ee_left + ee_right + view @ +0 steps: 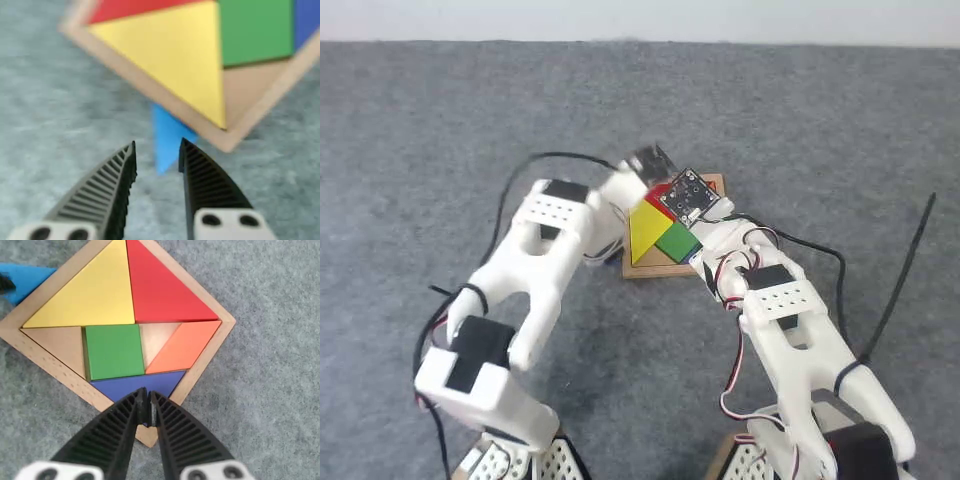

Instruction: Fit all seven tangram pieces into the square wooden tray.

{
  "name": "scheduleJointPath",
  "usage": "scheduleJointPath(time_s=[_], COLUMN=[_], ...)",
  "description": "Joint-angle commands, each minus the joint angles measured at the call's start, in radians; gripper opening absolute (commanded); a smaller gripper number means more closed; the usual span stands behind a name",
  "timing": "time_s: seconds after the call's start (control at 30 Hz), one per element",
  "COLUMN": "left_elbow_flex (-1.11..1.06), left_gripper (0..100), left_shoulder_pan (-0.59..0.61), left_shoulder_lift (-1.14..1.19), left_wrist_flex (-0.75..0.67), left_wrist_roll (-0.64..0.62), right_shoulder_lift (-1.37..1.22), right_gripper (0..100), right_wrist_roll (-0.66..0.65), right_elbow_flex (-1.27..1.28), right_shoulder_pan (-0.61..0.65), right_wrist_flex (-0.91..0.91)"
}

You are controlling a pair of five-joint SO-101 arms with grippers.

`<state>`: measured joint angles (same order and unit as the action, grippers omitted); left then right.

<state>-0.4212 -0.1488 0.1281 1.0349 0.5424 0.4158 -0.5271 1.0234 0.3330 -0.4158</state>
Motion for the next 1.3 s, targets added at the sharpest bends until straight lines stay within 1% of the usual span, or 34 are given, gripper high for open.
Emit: scheduleJointPath(time_s=[0.0,0.13,0.3,0.5,0.7,0.87,1.1,1.27], left_elbow_flex=[-0.002,0.050,0.193,0.251,0.254,0.254,0.255,0.196], left_gripper=[13,13,13,13,13,4,4,2], left_shoulder_pan=[-0.017,-0.008,-0.017,-0.017,-0.015,-0.012,-0.009,-0.009], left_shoulder_lift=[0.008,0.100,0.210,0.264,0.264,0.264,0.256,0.153], left_wrist_flex=[-0.034,-0.031,0.130,0.183,0.173,0.143,0.143,0.133], left_wrist_roll=[0.041,0.046,0.068,0.068,0.061,0.034,0.028,0.025], right_shoulder_lift=[0.036,0.036,0.035,0.031,0.035,0.036,0.036,0.036], right_gripper=[0.7,0.7,0.7,0.7,0.7,0.7,0.7,0.7], right_wrist_roll=[-0.014,-0.014,-0.014,-0.014,-0.014,-0.014,-0.014,-0.014], right_elbow_flex=[-0.012,-0.012,-0.012,-0.012,-0.012,-0.012,-0.012,-0.012], right_shoulder_pan=[-0.016,-0.016,-0.016,-0.016,-0.016,-0.016,-0.016,-0.016], right_wrist_flex=[0.021,0.021,0.021,0.021,0.021,0.021,0.021,0.021])
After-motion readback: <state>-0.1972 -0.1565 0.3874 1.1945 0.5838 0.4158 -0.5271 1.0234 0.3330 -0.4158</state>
